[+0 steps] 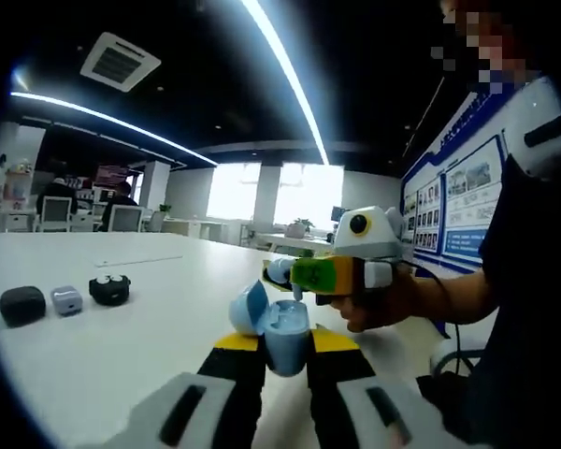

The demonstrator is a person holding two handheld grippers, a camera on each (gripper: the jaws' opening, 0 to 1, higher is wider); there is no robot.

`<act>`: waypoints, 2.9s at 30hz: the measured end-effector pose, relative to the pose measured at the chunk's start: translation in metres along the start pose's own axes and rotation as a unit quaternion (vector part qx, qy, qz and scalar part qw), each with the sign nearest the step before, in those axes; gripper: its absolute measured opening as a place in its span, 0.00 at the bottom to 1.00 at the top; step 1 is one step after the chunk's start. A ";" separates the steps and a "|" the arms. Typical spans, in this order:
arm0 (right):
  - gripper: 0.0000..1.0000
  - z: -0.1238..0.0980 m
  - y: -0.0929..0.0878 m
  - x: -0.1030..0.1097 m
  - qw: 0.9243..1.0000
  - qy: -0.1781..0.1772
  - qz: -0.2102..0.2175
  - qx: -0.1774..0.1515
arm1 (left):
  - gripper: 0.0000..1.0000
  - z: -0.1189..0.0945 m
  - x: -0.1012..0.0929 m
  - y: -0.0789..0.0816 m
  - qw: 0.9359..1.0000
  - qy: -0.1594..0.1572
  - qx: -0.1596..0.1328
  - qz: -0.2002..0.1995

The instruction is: Pick up the earbuds from the table and place the earbuds into the earbud case

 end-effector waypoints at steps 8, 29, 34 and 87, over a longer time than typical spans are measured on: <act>0.11 -0.002 0.000 0.002 1.000 -0.012 -0.013 0.002 | 0.19 -0.001 0.002 0.003 1.000 0.011 -0.009 0.002; 0.11 0.007 -0.002 0.008 0.983 -0.129 -0.109 -0.068 | 0.19 0.004 0.002 0.001 0.999 0.045 -0.019 0.000; 0.11 0.015 -0.008 0.014 0.978 -0.144 -0.135 -0.062 | 0.19 0.005 0.002 0.001 0.998 0.061 -0.025 0.009; 0.12 -0.023 -0.049 -0.034 0.943 -0.252 -0.087 0.200 | 0.19 -0.018 0.015 -0.006 0.995 0.100 -0.026 -0.005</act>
Point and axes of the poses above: the point that each gripper's makers call its tool centre point, and the gripper's own axes: z roughly forward along the fingers, x roughly to its left, y roughly out of its top, the point moved 8 cm from there along -z, roughly backward along the fingers, and after that the axes turned 7 degrees about z, right-handed, at the moved point
